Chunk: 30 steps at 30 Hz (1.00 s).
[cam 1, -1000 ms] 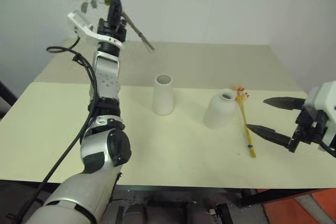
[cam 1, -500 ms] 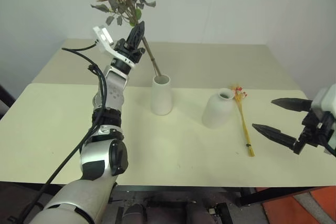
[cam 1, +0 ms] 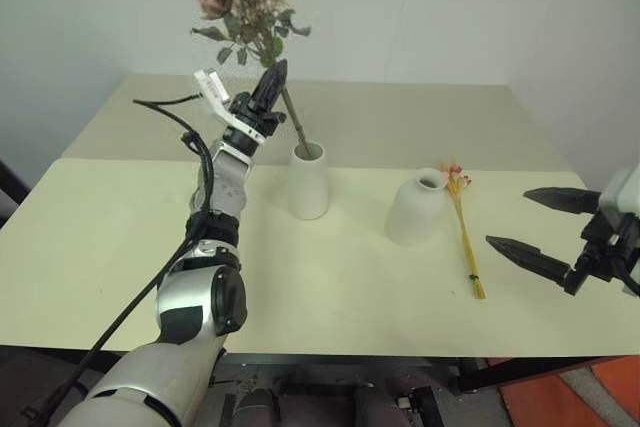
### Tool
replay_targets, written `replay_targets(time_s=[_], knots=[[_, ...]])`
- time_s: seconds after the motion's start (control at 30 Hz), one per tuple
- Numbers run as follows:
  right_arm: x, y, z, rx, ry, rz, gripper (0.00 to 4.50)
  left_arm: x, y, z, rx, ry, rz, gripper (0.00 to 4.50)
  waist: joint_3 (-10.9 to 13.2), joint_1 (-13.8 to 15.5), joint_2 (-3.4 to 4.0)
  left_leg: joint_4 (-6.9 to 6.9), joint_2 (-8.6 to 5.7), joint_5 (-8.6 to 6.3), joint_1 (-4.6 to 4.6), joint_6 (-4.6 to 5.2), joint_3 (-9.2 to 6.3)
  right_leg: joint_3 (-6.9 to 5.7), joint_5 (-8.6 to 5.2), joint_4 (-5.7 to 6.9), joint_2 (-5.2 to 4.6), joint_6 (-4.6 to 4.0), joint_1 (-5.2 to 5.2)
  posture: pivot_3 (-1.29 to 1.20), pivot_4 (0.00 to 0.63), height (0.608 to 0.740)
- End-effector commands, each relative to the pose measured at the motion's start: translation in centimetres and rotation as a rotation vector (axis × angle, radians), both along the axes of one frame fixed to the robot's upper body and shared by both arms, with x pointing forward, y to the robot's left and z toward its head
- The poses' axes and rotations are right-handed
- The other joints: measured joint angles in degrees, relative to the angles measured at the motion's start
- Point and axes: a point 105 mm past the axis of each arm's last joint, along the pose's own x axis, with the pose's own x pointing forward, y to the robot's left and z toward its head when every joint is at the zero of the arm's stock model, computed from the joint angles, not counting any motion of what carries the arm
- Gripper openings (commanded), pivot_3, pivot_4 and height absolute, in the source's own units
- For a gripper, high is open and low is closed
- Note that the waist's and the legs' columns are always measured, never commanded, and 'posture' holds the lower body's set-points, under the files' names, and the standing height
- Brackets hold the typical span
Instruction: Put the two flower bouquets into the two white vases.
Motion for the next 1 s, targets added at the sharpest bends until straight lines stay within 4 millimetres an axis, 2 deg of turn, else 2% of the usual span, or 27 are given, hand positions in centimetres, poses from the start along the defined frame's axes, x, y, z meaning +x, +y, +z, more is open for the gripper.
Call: replay_targets(time_s=[0.03, 0.1, 0.17, 0.2, 0.37, 0.47, 0.6, 0.8, 0.87, 0.93, 1.0], knots=[[-0.1, -0.3, 1.0, -0.012, -0.052, -0.018, 4.50, -0.6, -0.7, 0.8, 0.094, -0.085, 0.007, 0.09, 0.0, 0.0, 0.00, 0.00, 0.00, 0.00, 0.00, 0.00, 0.00, 0.00, 0.00, 0.00, 0.00, 0.00, 0.00, 0.00, 0.150, 0.740], [0.0, -0.4, 1.0, -0.011, -0.051, -0.017, 4.50, -0.7, -1.0, 0.5, 0.164, -0.105, 0.013, 0.09, 0.0, -0.1, 0.00, 0.00, 0.00, 0.00, 0.01, 0.00, 0.00, 0.00, 0.00, 0.00, 0.00, 0.00, 0.00, 0.00, 0.150, 0.740], [0.0, -0.4, 1.0, -0.013, -0.051, -0.015, 4.50, -0.8, -1.3, 0.2, 0.227, -0.123, 0.009, 0.80, 0.0, -0.1, 0.00, 0.00, 0.01, 0.00, 0.01, 0.00, 0.00, 0.00, 0.00, 0.00, 0.00, 0.00, 0.00, 0.00, 0.150, 0.740], [0.1, -0.4, 1.0, -0.014, -0.051, -0.015, 4.50, -0.9, -1.4, 0.0, 0.245, -0.124, 0.004, 0.98, 0.0, -0.1, 0.00, 0.00, 0.00, 0.00, 0.00, 0.00, -0.01, 0.00, 0.00, 0.00, 0.00, 0.00, 0.00, 0.00, 0.150, 0.740], [0.2, -0.4, 1.0, -0.018, -0.047, -0.008, 4.50, -1.1, -1.2, -0.6, 0.339, -0.119, -0.023, 2.57, 0.0, -0.2, 0.00, 0.00, 0.01, 0.00, 0.01, 0.00, -0.01, 0.00, 0.00, 0.00, 0.01, 0.00, 0.00, 0.00, 0.150, 0.740], [0.3, -0.4, 0.9, -0.024, -0.044, -0.003, 4.50, -2.0, -1.2, -1.4, 0.448, -0.138, -0.090, 3.58, 0.0, -0.4, 0.01, -0.01, 0.01, 0.00, 0.01, 0.00, -0.01, 0.01, 0.00, 0.02, 0.01, 0.00, 0.00, 0.00, 0.150, 0.740], [0.5, -0.4, 0.9, -0.026, -0.043, 0.002, 4.50, -3.1, 0.5, -1.6, 0.511, -0.152, -0.092, 4.39, 0.0, -0.4, 0.01, 0.00, 0.01, 0.00, 0.01, 0.00, -0.01, 0.00, 0.00, 0.03, 0.00, 0.00, 0.00, 0.00, 0.150, 0.740], [0.8, -0.5, 1.0, -0.023, -0.046, 0.007, 4.50, -6.7, 3.4, -0.2, 0.487, -0.193, -0.152, 4.39, 0.0, -1.4, 0.02, 0.00, 0.06, 0.00, 0.02, 0.00, -0.01, 0.00, 0.00, 0.07, 0.01, -0.01, -0.01, 0.00, 0.150, 0.740], [0.9, -0.6, 1.2, -0.009, -0.043, 0.003, 4.50, -8.0, 4.3, 0.0, 0.536, -0.210, -0.140, 4.39, 0.0, -1.6, 0.03, 0.00, 0.08, 0.00, 0.02, 0.01, -0.01, -0.01, 0.00, 0.07, 0.02, -0.01, -0.01, 0.00, 0.150, 0.740], [1.3, -1.1, 1.4, 0.001, -0.031, -0.046, 4.50, -9.2, 5.1, -0.1, 0.644, -0.188, -0.093, 4.39, 0.0, -1.7, 0.05, 0.00, 0.09, 0.00, 0.04, 0.01, -0.01, -0.01, 0.00, 0.08, 0.02, -0.01, -0.01, 0.00, 0.150, 0.740], [2.0, -1.8, 1.0, -0.028, 0.030, -0.124, 4.50, -9.9, 5.7, -1.1, 0.844, -0.114, -0.012, 4.39, 0.0, -2.0, 0.05, 0.00, 0.09, 0.00, 0.07, 0.01, 0.00, 0.00, -0.01, 0.11, 0.02, -0.01, -0.01, 0.00, 0.150, 0.740]])
